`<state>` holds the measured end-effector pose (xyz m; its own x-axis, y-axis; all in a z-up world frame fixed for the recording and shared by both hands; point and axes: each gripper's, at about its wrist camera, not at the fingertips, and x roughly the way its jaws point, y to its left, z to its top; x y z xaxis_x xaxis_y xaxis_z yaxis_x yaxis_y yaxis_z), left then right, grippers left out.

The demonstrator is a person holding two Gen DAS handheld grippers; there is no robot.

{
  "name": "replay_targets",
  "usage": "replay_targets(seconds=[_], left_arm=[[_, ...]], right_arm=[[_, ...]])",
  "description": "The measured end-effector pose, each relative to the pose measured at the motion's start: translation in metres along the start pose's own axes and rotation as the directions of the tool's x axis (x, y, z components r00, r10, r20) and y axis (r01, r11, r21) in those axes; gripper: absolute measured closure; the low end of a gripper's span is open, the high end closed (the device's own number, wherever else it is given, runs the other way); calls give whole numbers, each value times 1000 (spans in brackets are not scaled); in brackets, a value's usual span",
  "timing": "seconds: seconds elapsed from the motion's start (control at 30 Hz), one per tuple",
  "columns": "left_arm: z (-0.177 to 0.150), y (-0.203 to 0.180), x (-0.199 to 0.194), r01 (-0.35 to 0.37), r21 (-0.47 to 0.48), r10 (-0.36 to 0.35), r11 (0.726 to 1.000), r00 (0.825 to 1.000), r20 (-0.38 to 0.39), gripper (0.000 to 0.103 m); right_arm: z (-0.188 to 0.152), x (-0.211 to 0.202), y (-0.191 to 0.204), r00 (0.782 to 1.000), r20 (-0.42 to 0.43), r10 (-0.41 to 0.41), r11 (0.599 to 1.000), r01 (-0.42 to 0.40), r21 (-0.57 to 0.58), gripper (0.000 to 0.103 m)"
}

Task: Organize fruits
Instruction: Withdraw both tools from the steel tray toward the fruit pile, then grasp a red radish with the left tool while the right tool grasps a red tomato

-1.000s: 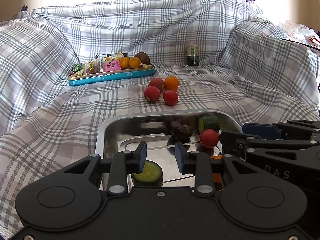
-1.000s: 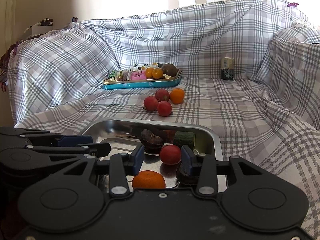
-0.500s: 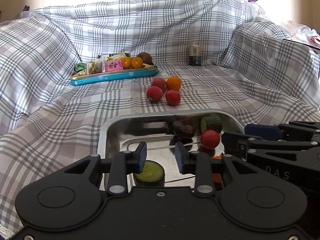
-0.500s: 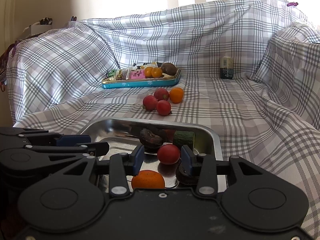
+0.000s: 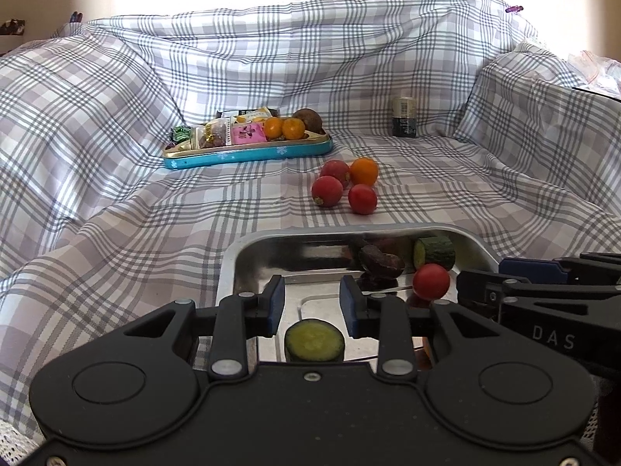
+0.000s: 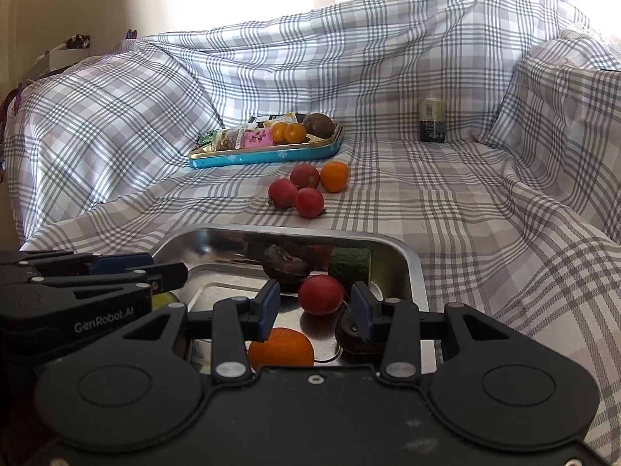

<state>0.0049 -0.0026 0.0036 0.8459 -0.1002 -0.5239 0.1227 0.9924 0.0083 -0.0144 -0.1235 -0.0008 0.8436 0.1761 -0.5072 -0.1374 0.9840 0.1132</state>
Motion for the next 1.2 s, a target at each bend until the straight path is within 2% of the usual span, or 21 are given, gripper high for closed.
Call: replay_targets(seconds=[0.23,0.47,0.7,0.93,1.2], left_arm=[[14,5,6,-18,-29,17,999,1000,-22,62],[36,8,19,-43,-10,43,999,999,2,62],[55,11,42,-43,12,43,999,999,6,62],[70,10,67,-31,37,31,999,999,-7,62],[82,-3,98,-19,107,22,994,999,-25,62]], right_arm=[[7,1,0,1000,-26,0,1000,0,-2,60],[22,11,-1,1000,-16,-24,1000,23,-15,60],[49,34,-9,998,30,-60,997,62,-56,60],[71,61,-23,996,37,-87,995,89,-54,60],[91,94,-33,994,41,-101,993,104,-61,60]])
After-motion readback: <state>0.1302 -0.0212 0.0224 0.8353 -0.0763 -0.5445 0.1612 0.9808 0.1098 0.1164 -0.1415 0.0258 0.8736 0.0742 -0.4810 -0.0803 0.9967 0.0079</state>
